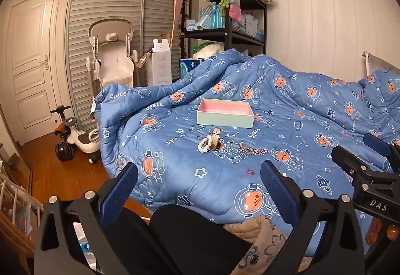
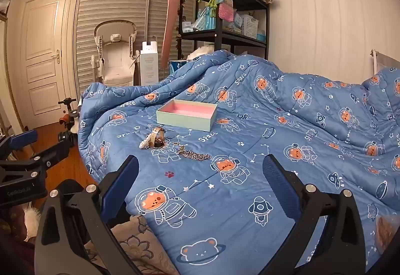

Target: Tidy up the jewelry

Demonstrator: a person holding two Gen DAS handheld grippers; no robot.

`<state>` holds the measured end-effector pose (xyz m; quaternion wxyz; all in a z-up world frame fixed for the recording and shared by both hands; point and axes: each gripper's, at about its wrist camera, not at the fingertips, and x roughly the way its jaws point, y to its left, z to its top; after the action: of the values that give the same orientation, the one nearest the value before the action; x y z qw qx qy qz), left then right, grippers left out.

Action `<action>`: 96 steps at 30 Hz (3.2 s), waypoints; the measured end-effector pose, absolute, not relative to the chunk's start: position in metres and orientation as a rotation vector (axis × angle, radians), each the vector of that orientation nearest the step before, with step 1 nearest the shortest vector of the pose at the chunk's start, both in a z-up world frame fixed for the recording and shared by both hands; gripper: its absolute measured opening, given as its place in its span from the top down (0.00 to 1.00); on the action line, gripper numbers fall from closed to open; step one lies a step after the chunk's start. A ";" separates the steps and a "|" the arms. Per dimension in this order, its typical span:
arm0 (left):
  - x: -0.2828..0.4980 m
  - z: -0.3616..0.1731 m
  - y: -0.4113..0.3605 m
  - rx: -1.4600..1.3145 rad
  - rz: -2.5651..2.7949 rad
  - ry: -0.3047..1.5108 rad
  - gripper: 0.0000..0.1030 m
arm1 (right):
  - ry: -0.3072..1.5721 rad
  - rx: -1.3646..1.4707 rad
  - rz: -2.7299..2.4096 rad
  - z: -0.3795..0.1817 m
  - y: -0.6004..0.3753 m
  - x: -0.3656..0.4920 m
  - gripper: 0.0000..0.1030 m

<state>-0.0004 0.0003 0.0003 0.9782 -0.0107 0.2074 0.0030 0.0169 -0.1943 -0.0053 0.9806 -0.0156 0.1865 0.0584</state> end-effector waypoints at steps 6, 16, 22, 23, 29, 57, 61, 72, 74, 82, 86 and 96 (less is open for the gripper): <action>0.000 0.001 0.001 -0.024 0.005 0.429 0.06 | 0.375 -0.032 0.116 -0.005 -0.195 0.017 0.05; 0.000 0.000 0.000 -0.021 0.004 0.433 0.06 | 0.372 -0.034 0.117 -0.004 -0.194 0.016 0.05; 0.001 -0.001 0.001 -0.022 0.005 0.436 0.06 | 0.375 -0.035 0.116 -0.005 -0.195 0.017 0.05; 0.001 -0.001 0.002 -0.023 0.004 0.436 0.06 | 0.374 -0.034 0.116 -0.005 -0.195 0.017 0.05; 0.001 -0.007 0.005 -0.023 0.004 0.438 0.06 | 0.372 -0.033 0.116 -0.005 -0.196 0.015 0.05; 0.001 -0.008 0.002 -0.022 0.004 0.438 0.06 | 0.369 -0.036 0.116 -0.004 -0.196 0.015 0.05; 0.001 -0.008 0.003 -0.022 0.005 0.438 0.06 | 0.369 -0.036 0.116 -0.004 -0.196 0.015 0.05; 0.001 -0.008 0.003 -0.023 0.004 0.438 0.06 | 0.369 -0.033 0.113 -0.002 -0.200 0.014 0.05; 0.001 -0.008 0.003 -0.022 0.004 0.438 0.06 | 0.369 -0.034 0.113 -0.002 -0.200 0.014 0.05; 0.001 -0.008 0.003 -0.023 0.004 0.439 0.06 | 0.369 -0.033 0.114 -0.002 -0.200 0.014 0.05; 0.001 -0.008 0.003 -0.023 0.004 0.439 0.06 | 0.370 -0.033 0.113 -0.002 -0.200 0.014 0.05; 0.003 -0.010 0.003 -0.024 0.004 0.446 0.06 | 0.375 -0.029 0.108 -0.004 -0.203 0.015 0.05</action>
<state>0.0030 0.0033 -0.0096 0.9752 -0.0118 0.2212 0.0022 0.0151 -0.2030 -0.0039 0.9809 -0.0144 0.1865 0.0538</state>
